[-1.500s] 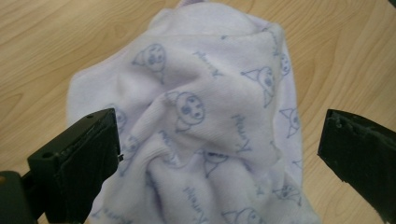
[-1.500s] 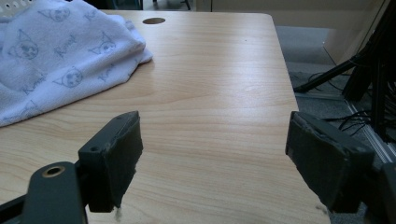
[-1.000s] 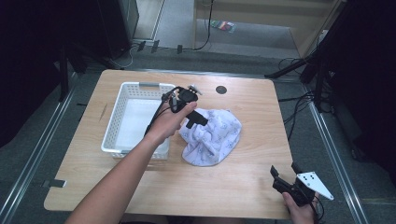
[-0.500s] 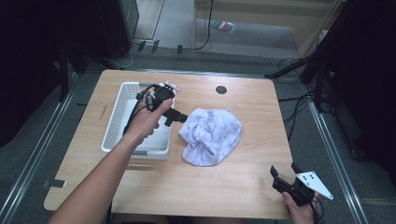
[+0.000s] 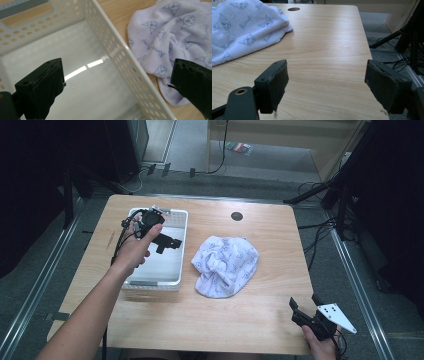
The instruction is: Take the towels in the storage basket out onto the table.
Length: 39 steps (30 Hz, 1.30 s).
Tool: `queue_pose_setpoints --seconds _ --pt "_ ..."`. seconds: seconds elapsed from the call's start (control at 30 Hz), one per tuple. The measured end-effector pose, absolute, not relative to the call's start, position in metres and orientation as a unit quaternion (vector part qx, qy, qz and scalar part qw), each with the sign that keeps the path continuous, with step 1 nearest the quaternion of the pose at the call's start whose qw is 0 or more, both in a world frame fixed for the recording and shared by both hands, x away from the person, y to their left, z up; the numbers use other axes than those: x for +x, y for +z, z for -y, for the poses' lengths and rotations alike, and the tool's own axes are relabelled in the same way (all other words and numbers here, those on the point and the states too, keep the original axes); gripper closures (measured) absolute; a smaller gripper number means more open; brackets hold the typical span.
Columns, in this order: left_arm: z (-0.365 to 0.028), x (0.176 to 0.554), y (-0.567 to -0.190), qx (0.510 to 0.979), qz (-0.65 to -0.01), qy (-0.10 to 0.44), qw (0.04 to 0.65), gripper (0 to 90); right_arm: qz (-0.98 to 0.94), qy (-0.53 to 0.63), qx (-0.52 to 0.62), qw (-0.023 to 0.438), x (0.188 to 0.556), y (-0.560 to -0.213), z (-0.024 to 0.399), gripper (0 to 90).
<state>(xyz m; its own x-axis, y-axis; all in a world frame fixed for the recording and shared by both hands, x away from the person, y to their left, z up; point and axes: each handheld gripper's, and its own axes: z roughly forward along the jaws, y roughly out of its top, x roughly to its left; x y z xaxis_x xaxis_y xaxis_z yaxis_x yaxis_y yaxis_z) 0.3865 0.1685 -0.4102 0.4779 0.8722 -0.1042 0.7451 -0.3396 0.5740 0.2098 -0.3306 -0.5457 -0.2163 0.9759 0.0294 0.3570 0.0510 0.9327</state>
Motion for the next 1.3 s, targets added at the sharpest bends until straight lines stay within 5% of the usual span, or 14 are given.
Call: queue_pose_setpoints --seconds 1.3 --pt "-0.269 0.321 -0.428 0.768 -0.543 0.155 0.302 0.0 -0.639 0.445 0.525 0.343 0.21 -0.546 0.33 19.5"
